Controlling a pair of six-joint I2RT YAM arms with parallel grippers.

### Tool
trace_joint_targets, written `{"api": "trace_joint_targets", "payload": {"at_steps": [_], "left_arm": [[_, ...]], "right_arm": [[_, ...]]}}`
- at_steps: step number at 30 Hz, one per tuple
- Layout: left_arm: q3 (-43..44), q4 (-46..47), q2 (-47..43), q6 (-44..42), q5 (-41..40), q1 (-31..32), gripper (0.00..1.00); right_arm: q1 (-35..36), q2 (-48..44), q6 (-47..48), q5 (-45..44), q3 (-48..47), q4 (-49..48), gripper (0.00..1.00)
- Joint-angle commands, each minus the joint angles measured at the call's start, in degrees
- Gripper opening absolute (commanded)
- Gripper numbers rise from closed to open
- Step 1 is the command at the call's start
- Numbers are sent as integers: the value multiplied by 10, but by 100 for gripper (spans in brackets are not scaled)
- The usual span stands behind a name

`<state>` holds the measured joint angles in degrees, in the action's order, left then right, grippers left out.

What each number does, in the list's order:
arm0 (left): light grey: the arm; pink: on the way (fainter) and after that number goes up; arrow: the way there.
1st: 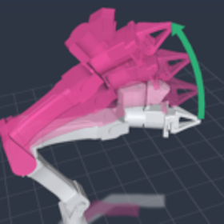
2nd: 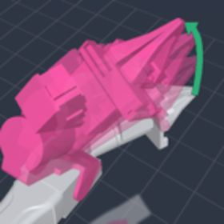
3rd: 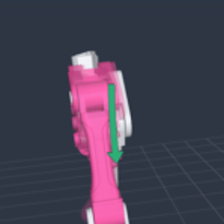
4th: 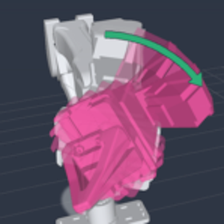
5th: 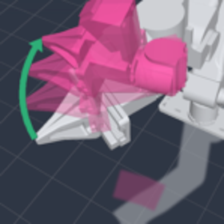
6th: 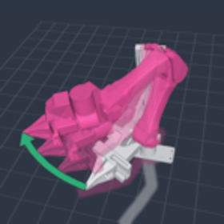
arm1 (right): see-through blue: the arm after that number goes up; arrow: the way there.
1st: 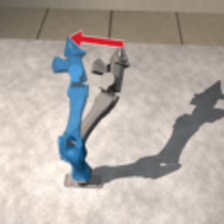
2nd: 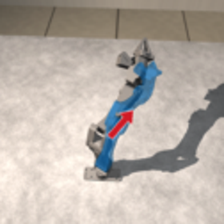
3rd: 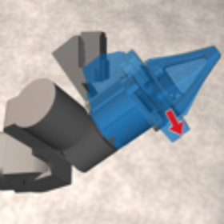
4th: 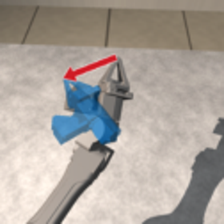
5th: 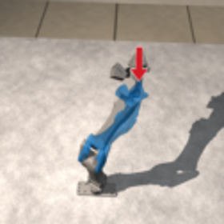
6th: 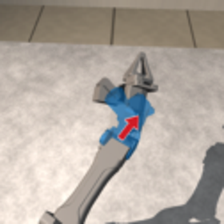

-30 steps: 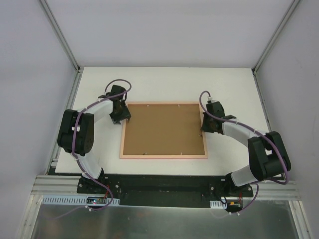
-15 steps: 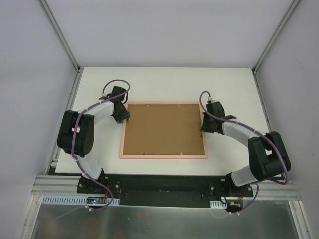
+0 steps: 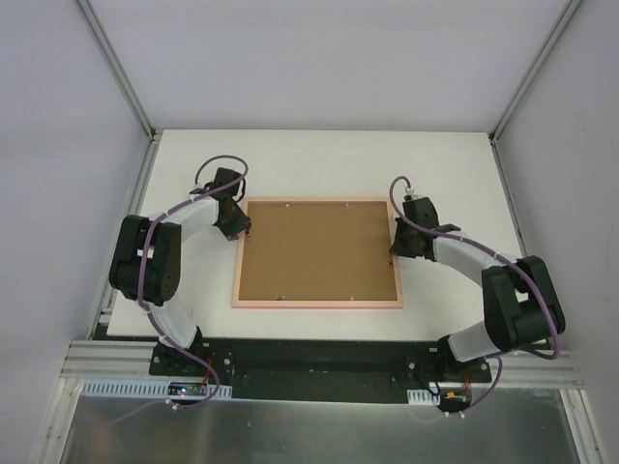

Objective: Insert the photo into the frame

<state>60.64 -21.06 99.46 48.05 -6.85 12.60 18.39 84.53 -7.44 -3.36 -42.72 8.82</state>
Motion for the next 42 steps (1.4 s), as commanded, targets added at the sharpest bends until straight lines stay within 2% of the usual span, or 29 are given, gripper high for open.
{"api": "trace_joint_targets", "payload": {"at_steps": [1,5,6,7,9,11,14,19,21,24,25,28,29,42], "left_arm": [[-34,-37,-2,59,15,-7,0],[-51,-40,-34,90,5,-7,2],[-53,-41,-39,91,0,-7,10],[-49,-40,-40,85,-1,-7,24],[-32,-41,-33,58,9,-6,35],[-20,-41,-27,39,9,-4,51],[-14,-43,-18,21,4,1,61],[-15,-47,-4,24,-18,7,63],[-11,-46,5,25,-18,7,62],[-7,-47,19,30,-20,11,54],[-5,-48,23,31,-24,12,47],[-6,-54,30,37,-31,12,5],[-6,-56,30,38,-35,11,0],[10,-65,3,-9,-58,12,0]], "right_arm": [[-12,-6,-25,0,10,14,1],[-14,-8,-25,5,11,12,1],[-14,-8,-25,5,11,11,1],[-14,-8,-26,7,12,11,1],[-15,-8,-26,10,11,9,1],[-17,-6,-27,12,11,8,1],[-17,-3,-26,15,11,8,1],[-17,-2,-26,18,11,7,1],[-19,-2,-25,19,11,7,1],[-19,-2,-25,19,12,7,1],[-18,-1,-25,19,12,7,1],[-20,-2,-23,19,12,7,1],[-19,-2,-24,20,12,7,1],[-19,5,-21,12,-4,23,1]]}}
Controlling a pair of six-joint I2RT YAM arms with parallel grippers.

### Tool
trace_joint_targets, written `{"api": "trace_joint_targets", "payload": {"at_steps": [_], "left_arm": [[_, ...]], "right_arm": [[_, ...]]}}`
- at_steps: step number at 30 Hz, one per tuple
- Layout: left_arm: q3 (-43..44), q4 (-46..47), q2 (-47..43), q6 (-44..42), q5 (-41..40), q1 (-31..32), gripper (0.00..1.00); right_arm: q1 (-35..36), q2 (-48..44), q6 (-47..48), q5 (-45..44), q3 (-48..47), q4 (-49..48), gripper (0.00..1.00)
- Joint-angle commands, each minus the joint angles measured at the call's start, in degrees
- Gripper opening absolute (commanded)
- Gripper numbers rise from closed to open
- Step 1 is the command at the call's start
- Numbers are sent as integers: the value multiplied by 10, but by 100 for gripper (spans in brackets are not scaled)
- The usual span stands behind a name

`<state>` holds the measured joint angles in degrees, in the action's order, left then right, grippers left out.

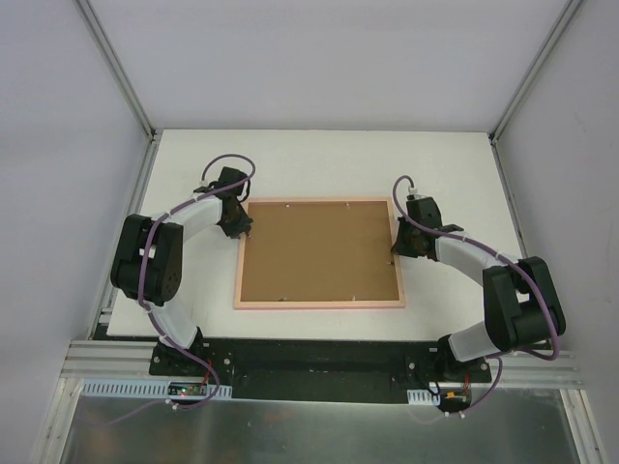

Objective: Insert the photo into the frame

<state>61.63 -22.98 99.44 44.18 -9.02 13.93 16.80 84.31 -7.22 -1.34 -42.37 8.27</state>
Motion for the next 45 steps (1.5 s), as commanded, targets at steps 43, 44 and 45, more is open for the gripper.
{"api": "trace_joint_targets", "payload": {"at_steps": [43,44,45], "left_arm": [[31,15,-196,-226,83,123,76],[29,17,-200,-239,81,150,76],[24,21,-204,-252,72,182,76]], "right_arm": [[-3,34,-8,-52,-77,103,1],[-3,31,-7,-51,-80,107,1],[-2,28,-6,-52,-83,111,1]]}}
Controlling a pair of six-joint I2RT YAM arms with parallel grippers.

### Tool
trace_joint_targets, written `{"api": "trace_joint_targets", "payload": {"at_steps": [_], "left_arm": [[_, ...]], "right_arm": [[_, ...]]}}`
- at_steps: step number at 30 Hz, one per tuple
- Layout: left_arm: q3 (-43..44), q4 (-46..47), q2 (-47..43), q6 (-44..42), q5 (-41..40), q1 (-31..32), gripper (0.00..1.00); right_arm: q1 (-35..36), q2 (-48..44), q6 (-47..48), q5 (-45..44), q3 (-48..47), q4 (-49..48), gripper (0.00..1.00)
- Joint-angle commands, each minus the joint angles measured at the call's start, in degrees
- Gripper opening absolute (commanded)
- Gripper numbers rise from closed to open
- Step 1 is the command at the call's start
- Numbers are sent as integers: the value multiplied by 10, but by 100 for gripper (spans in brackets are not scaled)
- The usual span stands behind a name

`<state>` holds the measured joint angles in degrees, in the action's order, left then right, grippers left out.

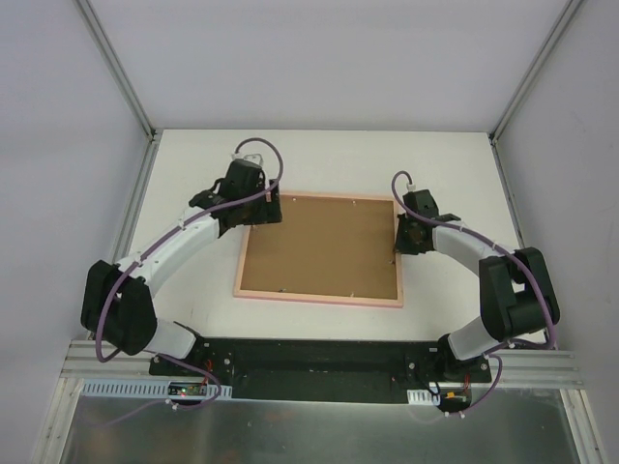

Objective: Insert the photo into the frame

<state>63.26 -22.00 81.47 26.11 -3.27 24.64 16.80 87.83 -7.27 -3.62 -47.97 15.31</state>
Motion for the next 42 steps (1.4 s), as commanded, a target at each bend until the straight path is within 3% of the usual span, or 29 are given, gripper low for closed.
{"api": "trace_joint_targets", "payload": {"at_steps": [1,7,13,25,33,42], "left_arm": [[-7,24,-30,-85,8,101,76],[-64,78,-74,-140,-6,246,77],[-92,112,-55,-185,-63,378,80],[-102,158,8,-218,-75,434,84],[-117,233,54,-333,-123,526,88],[-159,357,88,-424,-173,566,89]], "right_arm": [[-1,-12,-6,-30,-29,45,1],[3,-24,1,-37,-49,76,1],[3,-31,1,-36,-47,82,1],[3,11,1,-32,-58,76,1],[7,-16,1,-39,-87,118,1],[22,-41,-2,-50,-113,165,1]]}}
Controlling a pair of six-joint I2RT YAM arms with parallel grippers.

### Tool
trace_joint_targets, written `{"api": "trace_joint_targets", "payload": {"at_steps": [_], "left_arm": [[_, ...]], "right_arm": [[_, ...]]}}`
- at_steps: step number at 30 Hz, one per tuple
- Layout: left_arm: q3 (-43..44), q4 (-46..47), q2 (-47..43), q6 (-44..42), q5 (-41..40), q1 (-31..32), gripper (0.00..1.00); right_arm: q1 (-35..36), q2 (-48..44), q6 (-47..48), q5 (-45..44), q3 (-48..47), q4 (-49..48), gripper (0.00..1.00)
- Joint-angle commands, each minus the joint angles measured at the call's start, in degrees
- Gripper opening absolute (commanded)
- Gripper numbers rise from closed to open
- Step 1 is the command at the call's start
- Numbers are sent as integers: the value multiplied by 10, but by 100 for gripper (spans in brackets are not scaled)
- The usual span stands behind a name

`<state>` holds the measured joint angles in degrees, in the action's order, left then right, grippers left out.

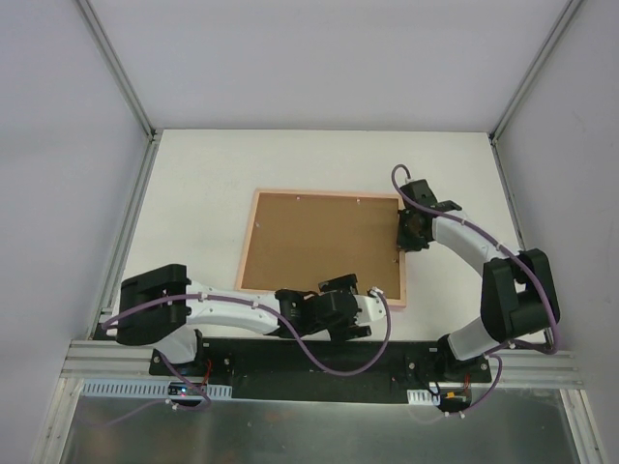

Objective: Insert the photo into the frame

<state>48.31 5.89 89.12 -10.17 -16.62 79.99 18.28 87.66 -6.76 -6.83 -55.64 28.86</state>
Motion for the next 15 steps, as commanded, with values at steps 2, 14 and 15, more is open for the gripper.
{"api": "trace_joint_targets", "payload": {"at_steps": [2,14,15], "left_arm": [[-9,91,31,-80,-58,22,89],[-3,198,136,-172,-213,61,86],[-4,209,143,-188,-227,61,86]], "right_arm": [[10,-42,-8,-18,-40,37,1],[27,-47,-16,-26,-70,76,1],[28,-46,-15,-27,-71,78,1]]}}
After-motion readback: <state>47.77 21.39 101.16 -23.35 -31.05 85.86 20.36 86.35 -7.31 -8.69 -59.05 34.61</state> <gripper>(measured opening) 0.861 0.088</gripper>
